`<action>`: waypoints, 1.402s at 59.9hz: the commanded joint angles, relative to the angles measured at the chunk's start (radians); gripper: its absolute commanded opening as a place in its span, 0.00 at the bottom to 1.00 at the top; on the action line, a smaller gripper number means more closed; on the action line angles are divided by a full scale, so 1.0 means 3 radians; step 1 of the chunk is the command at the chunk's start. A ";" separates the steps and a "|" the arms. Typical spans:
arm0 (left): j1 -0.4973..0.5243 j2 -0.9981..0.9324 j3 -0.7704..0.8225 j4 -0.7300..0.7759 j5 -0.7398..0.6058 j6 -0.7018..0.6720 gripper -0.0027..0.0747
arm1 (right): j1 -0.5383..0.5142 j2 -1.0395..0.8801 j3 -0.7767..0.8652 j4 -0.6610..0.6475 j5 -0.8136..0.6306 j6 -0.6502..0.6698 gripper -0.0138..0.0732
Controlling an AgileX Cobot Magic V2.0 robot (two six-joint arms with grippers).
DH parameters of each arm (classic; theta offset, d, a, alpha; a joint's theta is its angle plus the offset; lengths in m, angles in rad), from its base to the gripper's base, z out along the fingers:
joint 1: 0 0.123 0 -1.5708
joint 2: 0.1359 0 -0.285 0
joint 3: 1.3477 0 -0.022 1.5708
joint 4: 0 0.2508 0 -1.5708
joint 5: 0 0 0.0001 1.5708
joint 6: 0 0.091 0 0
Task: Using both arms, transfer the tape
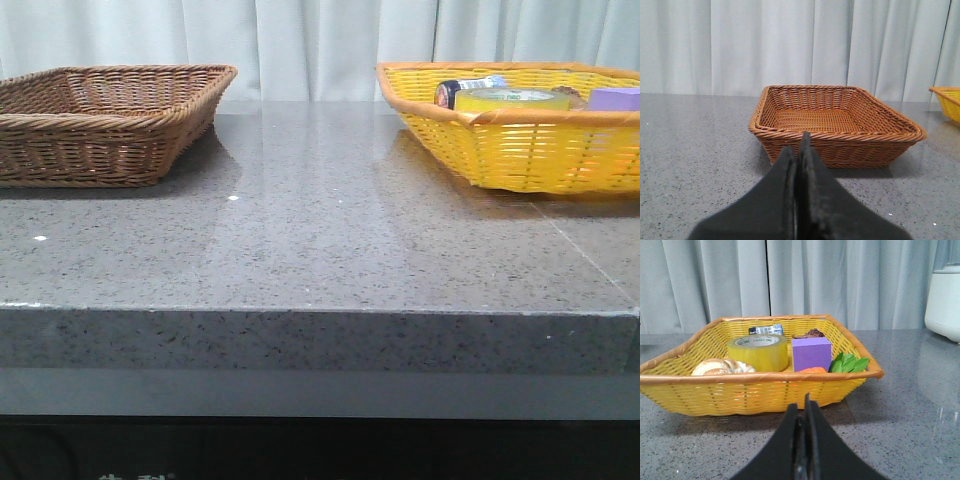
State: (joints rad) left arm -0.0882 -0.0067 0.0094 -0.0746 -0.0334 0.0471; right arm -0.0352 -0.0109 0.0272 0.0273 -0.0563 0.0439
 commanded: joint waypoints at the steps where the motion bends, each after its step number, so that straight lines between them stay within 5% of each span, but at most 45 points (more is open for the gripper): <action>1: 0.0008 -0.0055 0.0127 0.0007 -0.0334 -0.0013 0.01 | -0.0013 -0.0086 -0.0087 -0.0044 -0.0311 -0.0013 0.08; 15: 0.0008 -0.0055 -0.0084 -0.0080 -0.0347 -0.0013 0.01 | -0.0013 -0.0086 -0.0309 -0.0021 -0.0336 -0.0013 0.08; 55: 0.0008 0.1201 -0.2643 -0.0166 0.1877 -0.0013 0.01 | -0.0013 0.0954 -0.2544 -0.0018 0.1674 -0.0013 0.08; 84: 0.0008 0.1866 -0.2717 -0.0166 0.2062 -0.0013 0.01 | -0.0010 0.1537 -0.2560 -0.0018 0.2020 -0.0013 0.08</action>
State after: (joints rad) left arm -0.0882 0.5232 -0.7788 -0.1102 0.6607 0.0471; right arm -0.0352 0.4227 -0.7246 0.0273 0.6105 0.0439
